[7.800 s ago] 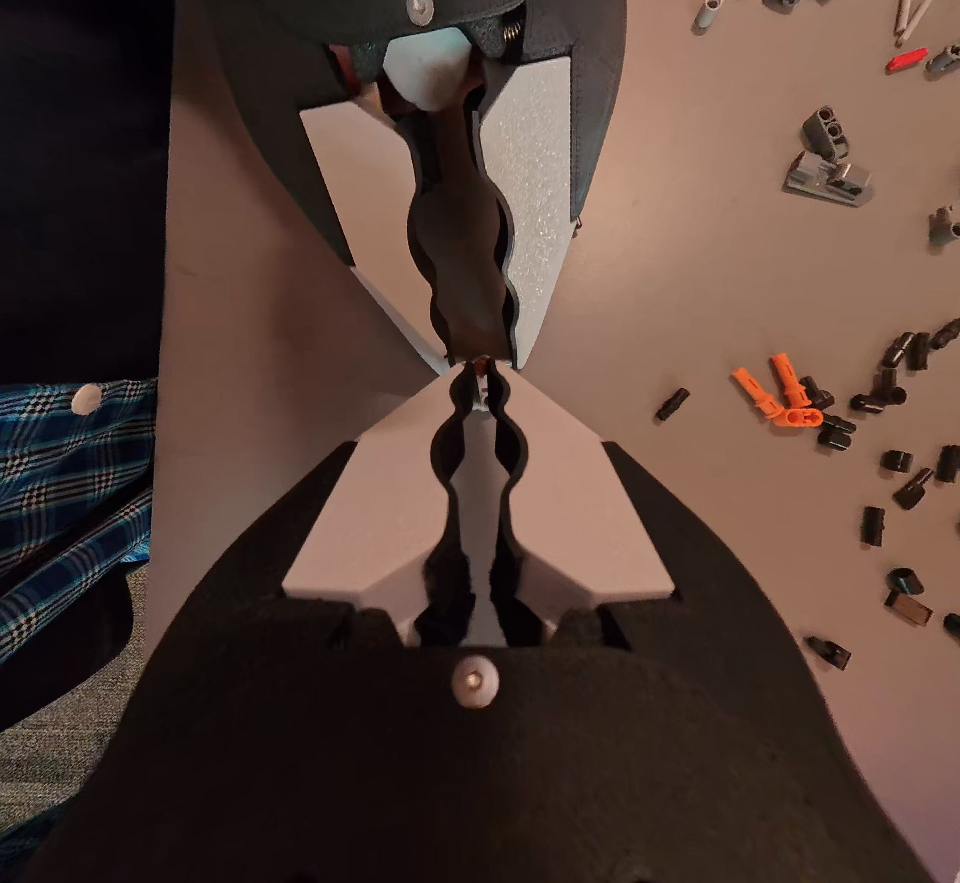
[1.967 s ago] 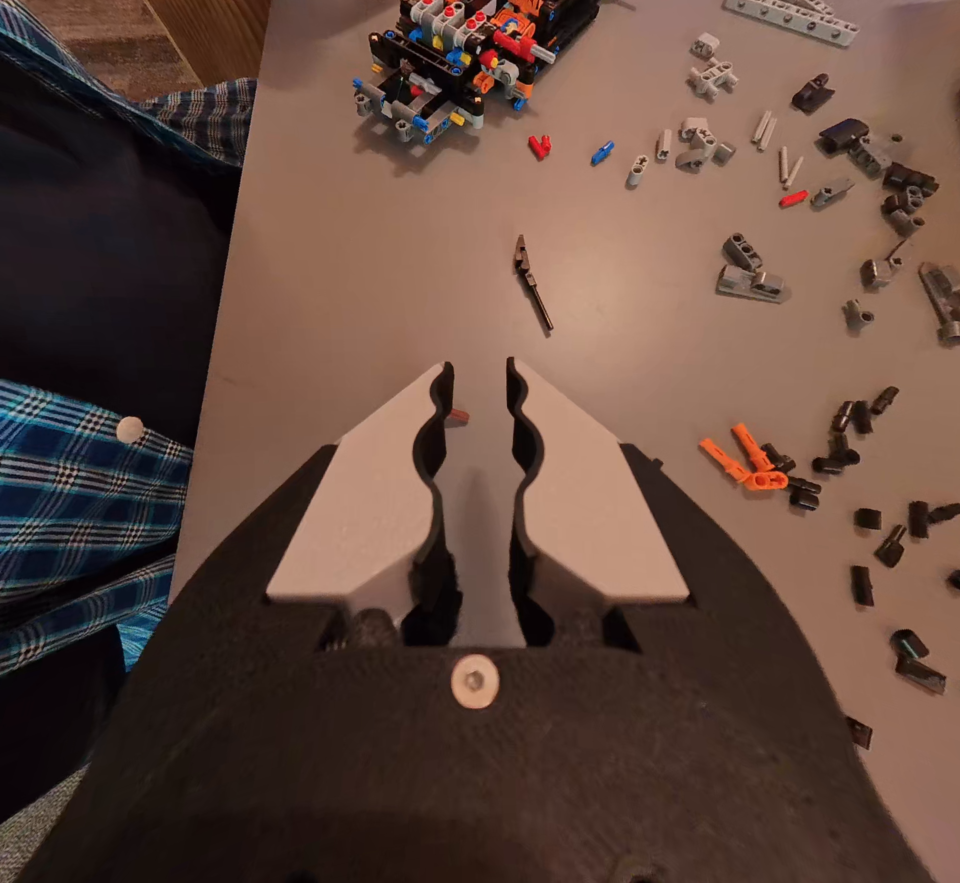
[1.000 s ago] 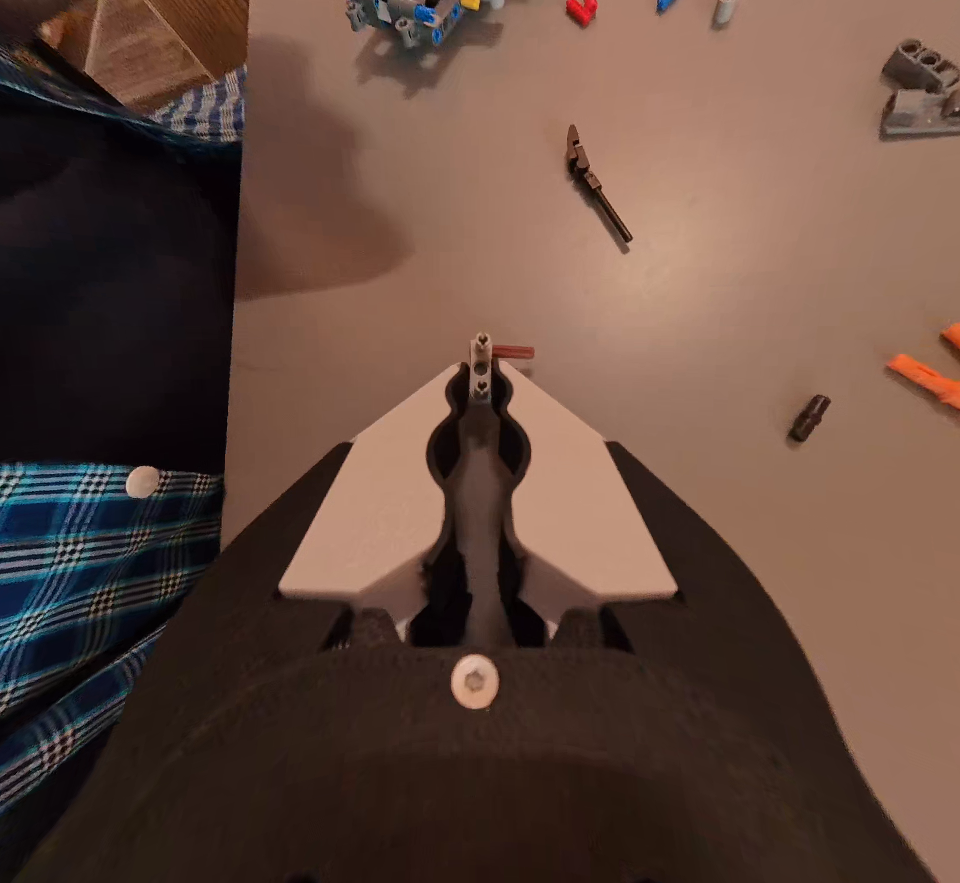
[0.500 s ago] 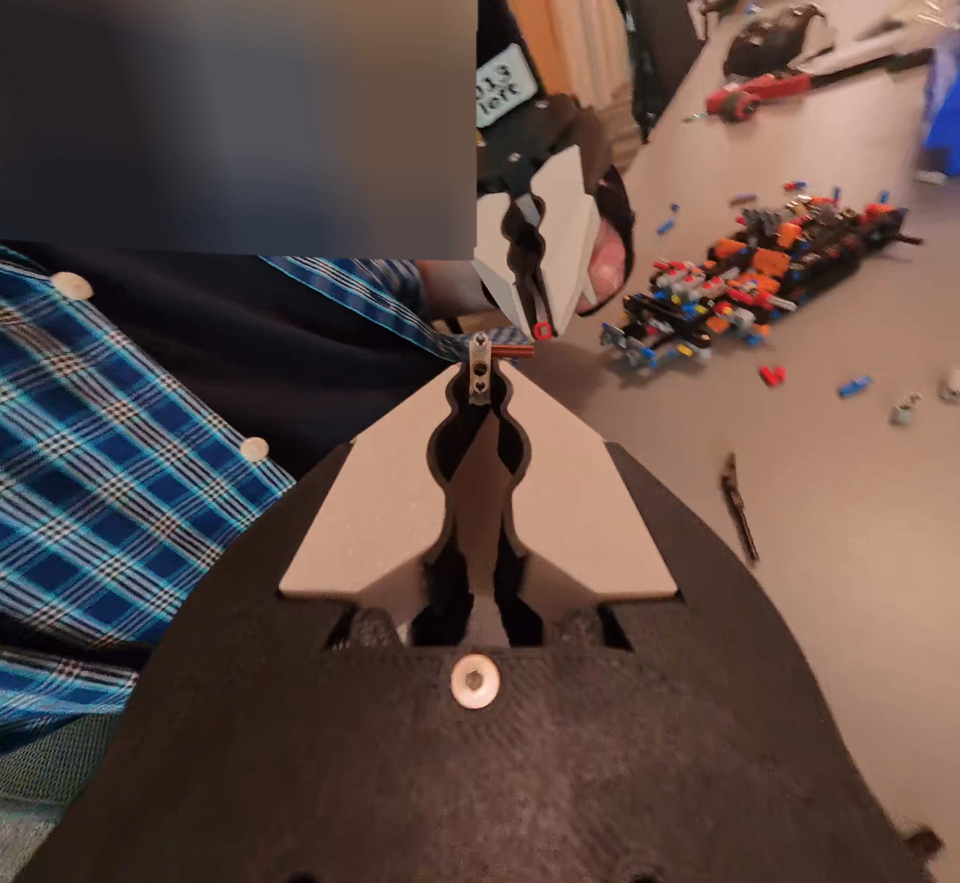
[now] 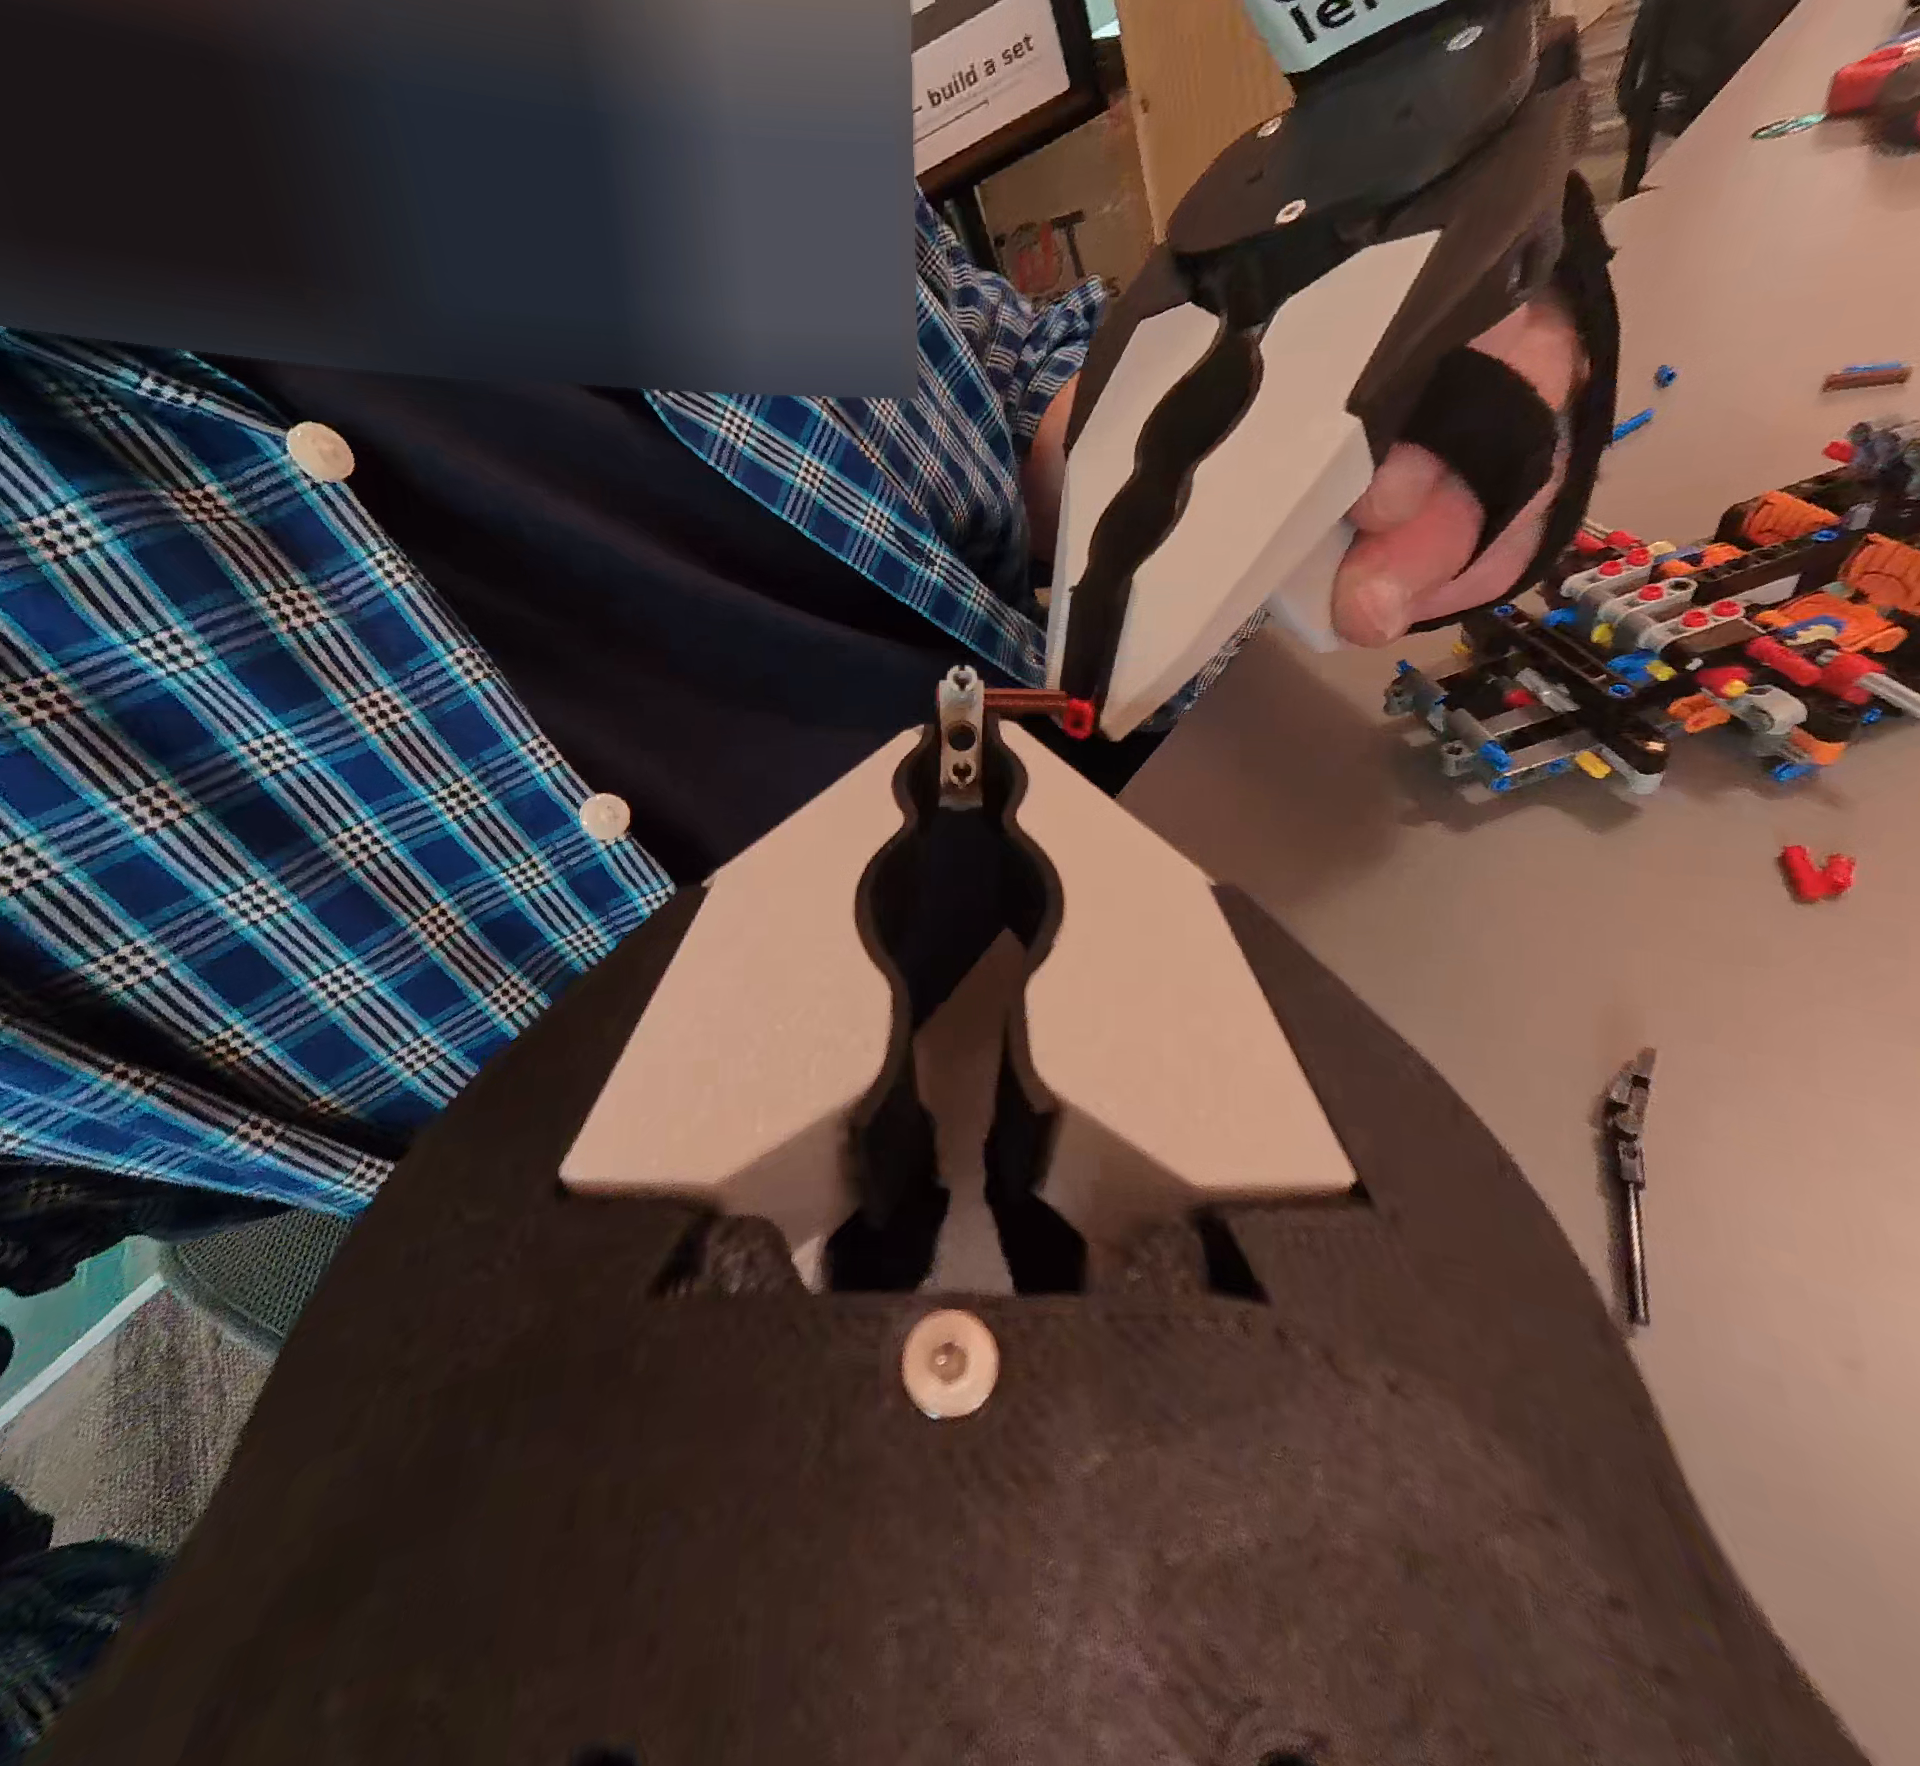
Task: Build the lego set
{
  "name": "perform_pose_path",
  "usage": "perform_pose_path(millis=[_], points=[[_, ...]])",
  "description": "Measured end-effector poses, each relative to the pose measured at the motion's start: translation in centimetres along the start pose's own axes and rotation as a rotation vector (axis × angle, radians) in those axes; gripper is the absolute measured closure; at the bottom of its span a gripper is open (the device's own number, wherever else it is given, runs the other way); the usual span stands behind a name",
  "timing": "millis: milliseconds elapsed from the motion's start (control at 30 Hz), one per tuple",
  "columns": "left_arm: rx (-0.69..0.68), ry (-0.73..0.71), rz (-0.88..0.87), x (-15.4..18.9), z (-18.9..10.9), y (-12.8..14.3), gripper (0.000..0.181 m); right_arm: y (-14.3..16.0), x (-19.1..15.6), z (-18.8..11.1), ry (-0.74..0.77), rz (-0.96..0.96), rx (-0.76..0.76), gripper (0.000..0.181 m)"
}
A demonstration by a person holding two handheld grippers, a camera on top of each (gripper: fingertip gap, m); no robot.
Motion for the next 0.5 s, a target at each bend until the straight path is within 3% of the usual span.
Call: perform_pose_path(millis=[500], points=[[-0.003,0.08,0.03,-0.32,0.37,0.09,0.176,0.28,1.07,-0.31,-0.109,0.03,-0.048,0.177]])
Point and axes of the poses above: each gripper's, where its closed fingertips meet, z out along the fingers, y out of its underside, x = y × z across the jaws, the point moved 10 cm from there along -z, back along the fingers, and after that the axes turned 10 degrees about z, right-handed, at the moved point
